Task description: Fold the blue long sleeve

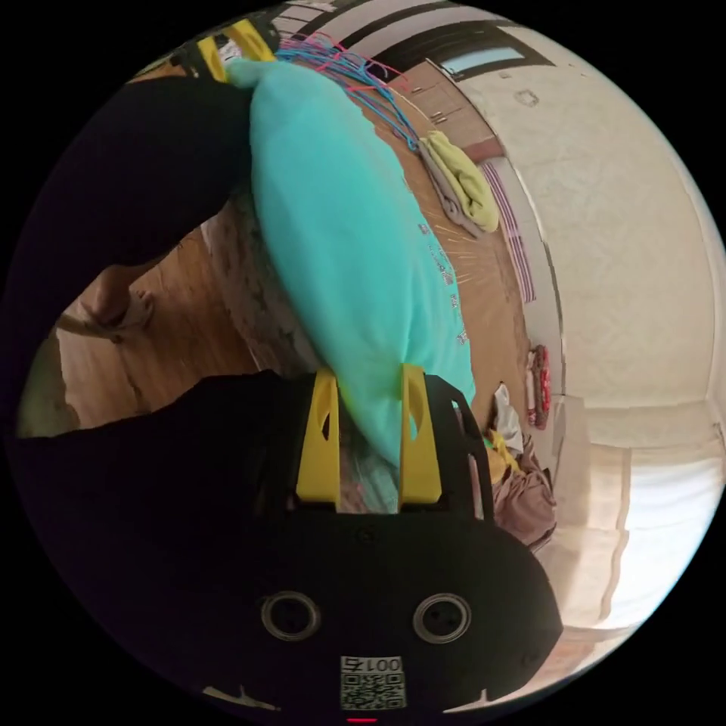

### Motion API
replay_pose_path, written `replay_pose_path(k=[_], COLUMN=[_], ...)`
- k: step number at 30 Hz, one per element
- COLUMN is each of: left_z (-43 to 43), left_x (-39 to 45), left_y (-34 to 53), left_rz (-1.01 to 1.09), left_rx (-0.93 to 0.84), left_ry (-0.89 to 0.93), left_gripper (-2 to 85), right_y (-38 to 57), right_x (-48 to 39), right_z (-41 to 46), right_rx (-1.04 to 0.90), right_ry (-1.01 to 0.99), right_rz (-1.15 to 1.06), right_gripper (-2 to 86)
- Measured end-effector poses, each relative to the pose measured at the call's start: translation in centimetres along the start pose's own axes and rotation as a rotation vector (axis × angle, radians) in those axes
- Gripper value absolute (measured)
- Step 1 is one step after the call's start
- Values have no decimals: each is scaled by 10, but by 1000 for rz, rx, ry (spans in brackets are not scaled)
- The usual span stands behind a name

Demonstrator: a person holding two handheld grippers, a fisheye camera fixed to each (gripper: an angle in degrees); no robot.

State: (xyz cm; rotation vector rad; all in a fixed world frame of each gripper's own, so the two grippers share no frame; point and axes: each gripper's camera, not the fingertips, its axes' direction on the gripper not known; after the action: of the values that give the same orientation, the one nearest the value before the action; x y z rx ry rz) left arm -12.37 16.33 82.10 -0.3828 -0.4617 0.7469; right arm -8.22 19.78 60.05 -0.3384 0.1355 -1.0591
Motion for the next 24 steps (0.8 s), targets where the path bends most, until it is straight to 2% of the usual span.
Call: replay_pose_path(k=[5, 11, 14, 19, 22, 24], left_z=[-20, -56, -60, -63, -65, -63], left_x=[-28, -113, -138, -165, -186, -220], left_y=[10, 11, 0, -5, -16, -45], left_rz=[-20, -169, -173, -196, -194, -213], left_rx=[56, 213, 222, 219, 254, 283], left_ry=[70, 211, 199, 212, 201, 184], left_gripper=[59, 51, 50, 50, 50, 50], right_y=[12, 16, 20, 49, 63, 60], right_x=[32, 81, 77, 90, 130, 180], right_z=[-19, -21, 19, 8, -5, 7], right_rx=[39, 31, -91, 13, 71, 94], right_ry=[-84, -185, -162, -126, -84, 19], right_rz=[122, 240, 231, 276, 324, 302], right_gripper=[56, 78, 123, 73, 60, 57])
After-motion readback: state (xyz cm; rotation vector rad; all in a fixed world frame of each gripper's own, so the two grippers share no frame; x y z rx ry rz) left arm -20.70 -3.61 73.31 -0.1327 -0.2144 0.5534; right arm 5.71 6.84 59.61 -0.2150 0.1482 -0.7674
